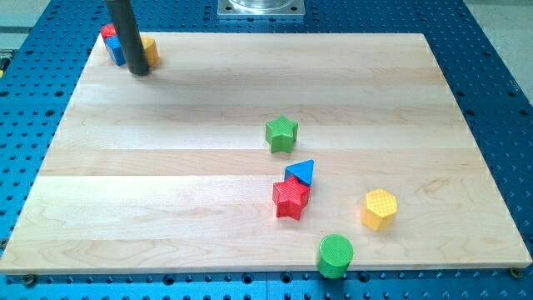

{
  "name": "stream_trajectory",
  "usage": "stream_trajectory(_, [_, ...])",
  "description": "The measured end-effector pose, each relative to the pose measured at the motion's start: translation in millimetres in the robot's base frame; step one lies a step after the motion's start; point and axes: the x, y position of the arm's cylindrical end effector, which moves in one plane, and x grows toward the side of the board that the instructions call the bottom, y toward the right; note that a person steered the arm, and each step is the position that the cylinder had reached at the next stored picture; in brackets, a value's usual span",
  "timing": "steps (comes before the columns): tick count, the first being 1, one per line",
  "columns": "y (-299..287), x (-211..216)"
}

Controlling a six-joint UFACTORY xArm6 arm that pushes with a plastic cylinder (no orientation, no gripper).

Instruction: Drag the green star to the bottom of the blue cube

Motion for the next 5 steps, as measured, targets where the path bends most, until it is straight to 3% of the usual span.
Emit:
stream_trajectory(1, [24,5])
stream_trajectory(2, [154,12])
stream_trajectory(3, [279,72])
stream_trajectory(4, [324,146])
stream_trajectory(5, [213,146])
